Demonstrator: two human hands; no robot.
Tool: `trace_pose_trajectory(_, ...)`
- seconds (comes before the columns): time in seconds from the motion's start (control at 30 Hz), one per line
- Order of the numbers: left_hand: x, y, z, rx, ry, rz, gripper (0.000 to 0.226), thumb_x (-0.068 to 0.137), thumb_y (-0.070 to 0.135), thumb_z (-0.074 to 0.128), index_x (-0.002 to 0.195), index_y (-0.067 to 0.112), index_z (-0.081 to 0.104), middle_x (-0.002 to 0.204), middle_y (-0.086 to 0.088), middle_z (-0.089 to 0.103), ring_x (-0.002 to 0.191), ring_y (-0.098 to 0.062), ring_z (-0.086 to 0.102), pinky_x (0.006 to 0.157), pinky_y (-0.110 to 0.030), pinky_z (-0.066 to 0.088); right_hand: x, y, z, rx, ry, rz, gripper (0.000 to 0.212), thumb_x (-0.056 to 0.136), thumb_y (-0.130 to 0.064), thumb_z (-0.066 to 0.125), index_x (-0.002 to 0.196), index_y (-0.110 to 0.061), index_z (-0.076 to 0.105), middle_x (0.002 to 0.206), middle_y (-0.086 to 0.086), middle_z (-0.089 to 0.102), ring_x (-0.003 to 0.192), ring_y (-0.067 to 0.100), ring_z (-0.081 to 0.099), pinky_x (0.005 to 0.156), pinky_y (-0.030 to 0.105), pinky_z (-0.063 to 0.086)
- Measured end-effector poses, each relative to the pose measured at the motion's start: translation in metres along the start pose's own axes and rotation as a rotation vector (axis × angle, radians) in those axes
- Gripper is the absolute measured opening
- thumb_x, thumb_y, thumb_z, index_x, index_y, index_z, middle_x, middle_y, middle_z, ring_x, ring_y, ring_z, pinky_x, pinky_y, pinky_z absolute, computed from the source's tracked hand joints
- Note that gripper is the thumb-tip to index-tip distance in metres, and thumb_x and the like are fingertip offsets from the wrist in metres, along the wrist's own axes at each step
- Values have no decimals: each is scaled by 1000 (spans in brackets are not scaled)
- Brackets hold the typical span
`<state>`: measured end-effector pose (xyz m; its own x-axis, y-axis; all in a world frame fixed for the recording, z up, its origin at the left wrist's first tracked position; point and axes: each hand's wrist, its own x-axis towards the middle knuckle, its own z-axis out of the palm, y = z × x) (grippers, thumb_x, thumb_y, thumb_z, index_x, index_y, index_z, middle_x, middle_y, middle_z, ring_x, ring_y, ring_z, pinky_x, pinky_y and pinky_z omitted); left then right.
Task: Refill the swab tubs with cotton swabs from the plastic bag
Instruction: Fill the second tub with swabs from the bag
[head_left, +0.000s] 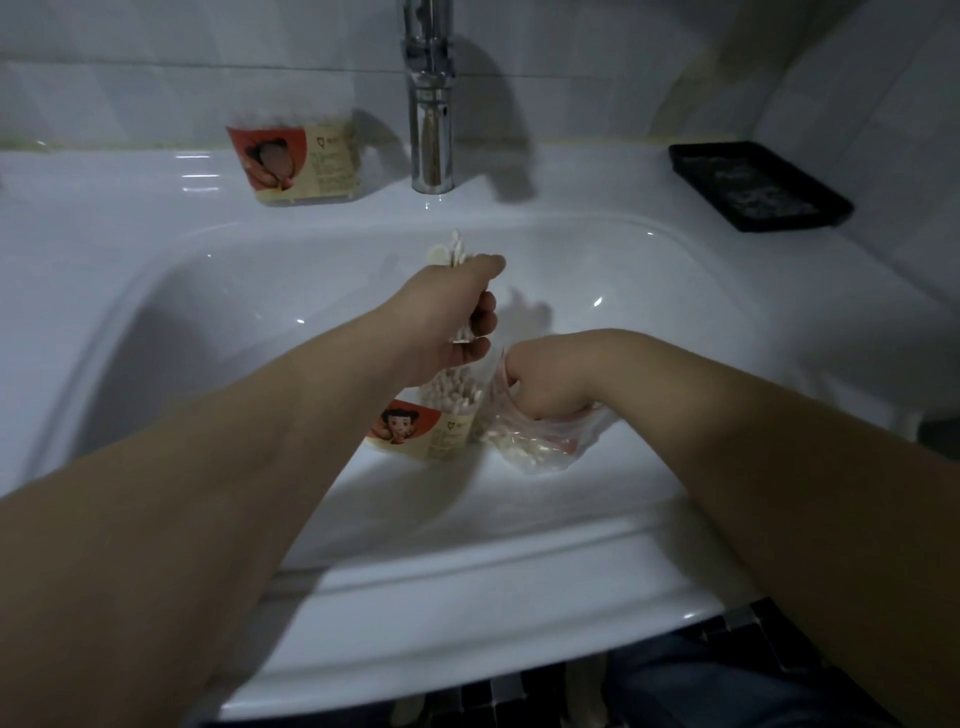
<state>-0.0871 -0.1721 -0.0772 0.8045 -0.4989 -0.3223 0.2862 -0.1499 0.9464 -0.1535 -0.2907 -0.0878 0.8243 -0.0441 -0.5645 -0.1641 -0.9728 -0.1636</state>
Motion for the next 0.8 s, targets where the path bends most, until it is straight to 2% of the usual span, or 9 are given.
trace_pose_trajectory(0.07,0,0,0,0,0,-1,19,100,37,60,92,21,53,69,4,53,56,-10,52,58,-26,49,0,-4,1,-53,-3,9,20,98,-13,53,107,-11,71,87,3,68,72,16,59,57,26,45)
trace_pose_trajectory(0.13,-1,0,1,-1,-3,-1,19,100,37,60,92,21,52,70,4,52,56,-10,52,57,-25,48,0,-7,3,-98,-9,5,16,99,-17,54,92,-13,67,79,1,62,69,15,56,57,26,42)
trace_pose_trajectory(0.27,-1,1,1,-2,-7,3,18,100,37,59,96,21,53,72,4,53,59,-11,52,59,-26,49,-5,-12,3,-169,-60,-17,31,101,-29,56,72,-20,56,73,-3,57,68,14,54,60,26,40)
trace_pose_trajectory(0.37,-2,1,1,10,-17,3,17,100,36,59,99,20,53,73,4,53,60,-10,53,61,-26,49,-8,-16,2,-238,-85,-17,33,101,-25,55,69,-20,52,71,-3,54,65,13,52,57,25,41)
trace_pose_trajectory(0.5,-2,1,1,15,-24,-12,21,101,37,58,92,19,52,73,3,54,59,-11,51,57,-25,47,-9,-21,1,-271,-49,4,31,100,-15,50,69,-19,48,73,-1,52,68,16,52,69,30,50)
trace_pose_trajectory(0.6,0,-1,2,83,-21,1,21,100,38,58,94,18,56,75,3,57,59,-12,50,56,-26,45,-7,-15,-1,-235,-27,21,26,96,-13,50,71,-20,49,77,3,55,76,25,60,82,43,60)
trace_pose_trajectory(0.7,3,-3,2,206,1,27,22,98,37,61,99,15,61,85,-1,61,62,-14,47,55,-27,42,-8,-8,-6,-212,27,44,25,96,-13,50,72,-21,50,78,3,59,76,23,60,77,38,55)
trace_pose_trajectory(0.8,5,-5,0,352,-3,47,26,94,34,65,98,9,66,96,-15,66,66,-19,48,57,-28,43,-9,-3,-11,-202,74,52,26,93,-8,52,70,-19,55,75,2,59,74,22,59,74,37,53)
